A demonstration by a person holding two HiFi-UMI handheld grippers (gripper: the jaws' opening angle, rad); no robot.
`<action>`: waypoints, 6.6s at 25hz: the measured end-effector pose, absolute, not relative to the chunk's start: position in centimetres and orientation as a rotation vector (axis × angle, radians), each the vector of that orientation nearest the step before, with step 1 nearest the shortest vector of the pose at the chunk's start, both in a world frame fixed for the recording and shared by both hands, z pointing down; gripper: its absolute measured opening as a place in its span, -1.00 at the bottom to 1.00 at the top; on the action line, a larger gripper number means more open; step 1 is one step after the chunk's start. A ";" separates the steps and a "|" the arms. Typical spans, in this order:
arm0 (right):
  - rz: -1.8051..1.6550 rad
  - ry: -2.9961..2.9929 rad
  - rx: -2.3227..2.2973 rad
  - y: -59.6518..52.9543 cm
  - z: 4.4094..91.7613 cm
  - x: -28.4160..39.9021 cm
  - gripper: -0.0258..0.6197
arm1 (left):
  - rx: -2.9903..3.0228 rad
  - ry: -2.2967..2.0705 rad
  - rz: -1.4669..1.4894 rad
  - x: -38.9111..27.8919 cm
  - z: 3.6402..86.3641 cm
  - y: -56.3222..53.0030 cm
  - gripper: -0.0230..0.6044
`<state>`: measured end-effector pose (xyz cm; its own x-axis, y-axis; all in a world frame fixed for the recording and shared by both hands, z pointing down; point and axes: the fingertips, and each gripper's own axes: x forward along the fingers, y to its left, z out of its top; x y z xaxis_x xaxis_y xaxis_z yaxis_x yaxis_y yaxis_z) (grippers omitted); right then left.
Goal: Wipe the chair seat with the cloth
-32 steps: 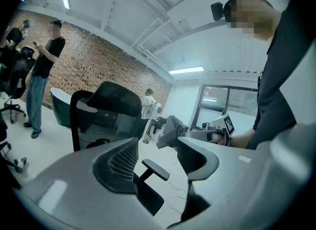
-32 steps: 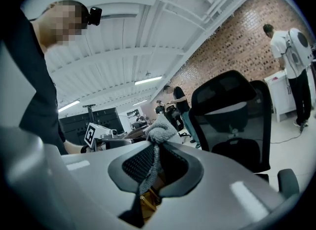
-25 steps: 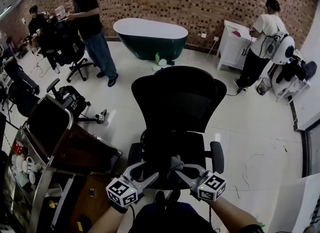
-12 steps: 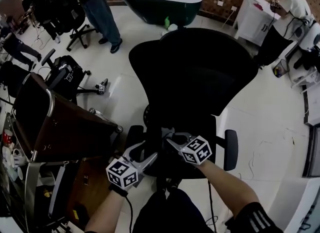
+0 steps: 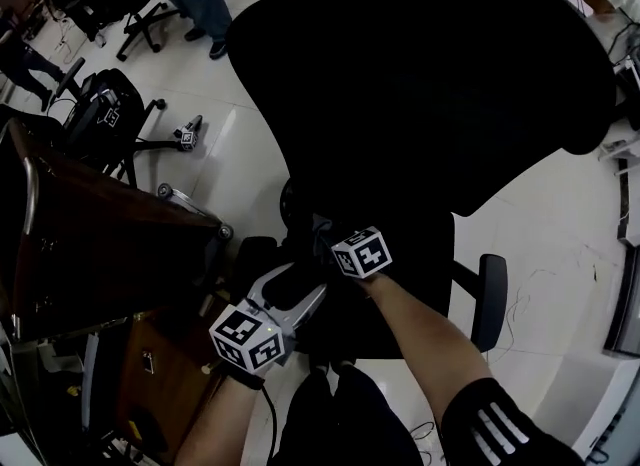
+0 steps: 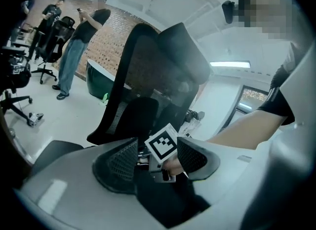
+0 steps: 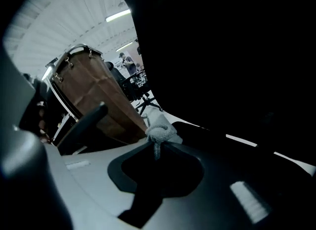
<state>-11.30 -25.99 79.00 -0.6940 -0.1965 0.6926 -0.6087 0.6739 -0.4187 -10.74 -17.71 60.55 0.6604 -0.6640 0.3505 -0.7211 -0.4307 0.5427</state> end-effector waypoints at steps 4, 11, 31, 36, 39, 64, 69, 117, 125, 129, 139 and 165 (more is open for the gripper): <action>0.781 -2.261 0.576 -27.4 83.0 -13.8 -0.79 | 2.172 -1.053 0.111 -10.2 63.3 -17.8 -0.06; 0.584 -2.209 0.461 -27.6 87.3 -15.2 -0.79 | 2.152 -1.041 0.139 -9.9 66.1 -16.8 -0.06; 0.488 -1.764 0.689 -28.6 89.1 15.0 -0.80 | 2.234 -0.864 0.213 -3.1 66.2 -16.8 -0.06; 0.480 -1.668 0.732 -28.9 88.4 17.9 -0.80 | 2.247 -0.848 0.212 -2.6 65.7 -16.5 -0.06; 0.507 -1.739 0.762 -28.7 87.1 15.8 -0.79 | 2.248 -0.861 0.207 -3.3 65.3 -16.2 -0.06; 0.536 -1.965 0.471 -18.7 89.8 -4.5 -0.80 | 2.180 -0.932 0.207 -8.0 66.1 -11.2 -0.06; 0.595 -1.817 0.608 -18.0 90.3 6.5 -0.80 | 2.190 -0.853 0.223 -4.8 66.5 -10.3 -0.06; 0.775 -1.693 0.716 -7.7 89.3 14.8 -0.80 | 2.164 -0.614 0.313 -0.7 66.3 -0.8 -0.06; 0.820 -1.980 0.602 -7.7 85.6 1.7 -0.80 | 2.127 -0.735 0.317 -5.8 66.0 -0.6 -0.06; 0.820 -2.095 0.443 -5.4 83.9 -8.0 -0.80 | 2.115 -0.785 0.347 -8.9 66.0 0.4 -0.06; 0.744 -2.133 0.211 0.9 86.9 -15.3 -0.80 | 2.081 -0.811 0.396 -11.0 67.5 3.2 -0.06; 0.956 -1.721 0.717 3.0 88.5 18.4 -0.80 | 2.191 -0.560 0.444 1.0 66.0 0.1 -0.06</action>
